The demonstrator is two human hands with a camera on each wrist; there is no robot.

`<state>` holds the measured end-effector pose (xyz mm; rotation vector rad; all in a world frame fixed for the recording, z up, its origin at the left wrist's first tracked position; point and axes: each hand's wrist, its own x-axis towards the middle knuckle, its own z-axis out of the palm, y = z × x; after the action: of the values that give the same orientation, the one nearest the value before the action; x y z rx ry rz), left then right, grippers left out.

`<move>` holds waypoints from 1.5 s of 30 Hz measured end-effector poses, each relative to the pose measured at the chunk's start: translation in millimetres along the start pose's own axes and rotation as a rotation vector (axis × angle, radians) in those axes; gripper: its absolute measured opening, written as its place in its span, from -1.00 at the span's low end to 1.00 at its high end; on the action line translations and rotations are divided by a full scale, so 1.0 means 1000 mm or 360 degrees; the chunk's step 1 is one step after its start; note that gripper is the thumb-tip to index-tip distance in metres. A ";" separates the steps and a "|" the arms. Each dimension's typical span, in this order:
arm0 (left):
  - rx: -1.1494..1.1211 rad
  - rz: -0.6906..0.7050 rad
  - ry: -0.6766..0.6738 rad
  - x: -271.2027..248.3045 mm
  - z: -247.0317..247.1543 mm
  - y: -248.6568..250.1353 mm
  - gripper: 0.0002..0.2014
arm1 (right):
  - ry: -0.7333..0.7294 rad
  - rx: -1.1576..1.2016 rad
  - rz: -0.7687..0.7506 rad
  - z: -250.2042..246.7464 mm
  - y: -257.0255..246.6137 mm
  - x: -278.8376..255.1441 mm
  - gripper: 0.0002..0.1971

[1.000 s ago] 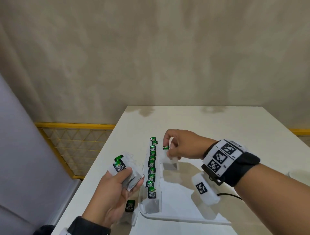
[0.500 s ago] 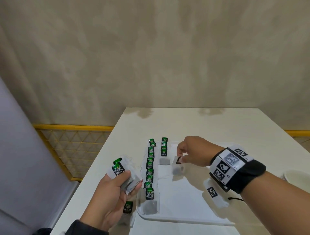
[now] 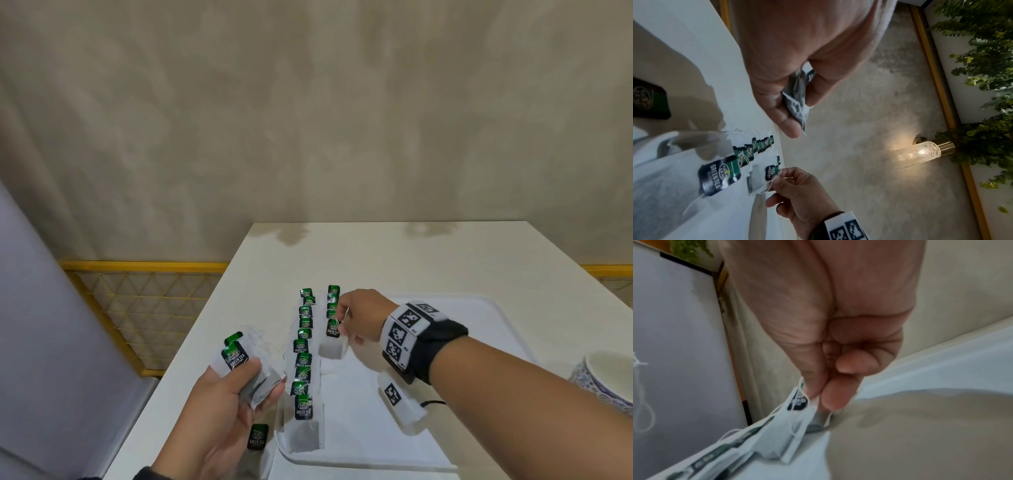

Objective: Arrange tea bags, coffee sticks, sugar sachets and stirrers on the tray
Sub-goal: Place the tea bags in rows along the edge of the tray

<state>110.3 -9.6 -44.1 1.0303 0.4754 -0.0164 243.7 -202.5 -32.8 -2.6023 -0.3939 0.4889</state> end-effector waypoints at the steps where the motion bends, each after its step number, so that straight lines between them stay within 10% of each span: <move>1: -0.0006 -0.0009 0.0004 0.001 0.000 0.001 -0.79 | 0.0058 -0.0058 0.0000 0.000 -0.001 0.003 -0.91; 19: -0.0035 -0.0013 0.0012 0.000 0.002 0.001 -0.82 | 0.0185 -0.0119 0.0055 0.001 0.002 0.017 -0.87; 25: -0.0079 -0.0069 -0.0136 -0.006 0.004 0.003 -0.75 | 0.0339 0.0116 -0.0120 -0.002 -0.006 0.000 -0.83; 32: 0.0292 0.0238 -0.0479 -0.013 0.010 0.000 -0.65 | -0.0199 0.0725 -0.0568 -0.008 -0.046 -0.062 -0.87; 45: 0.0542 0.0299 -0.0727 -0.021 0.016 -0.002 -0.48 | 0.0118 0.0934 -0.0562 0.012 -0.045 -0.080 -0.87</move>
<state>96.5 -28.3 -31.0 1.3567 -0.0457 -0.1668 159.3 -187.8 0.8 -1.9280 -0.5720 0.3209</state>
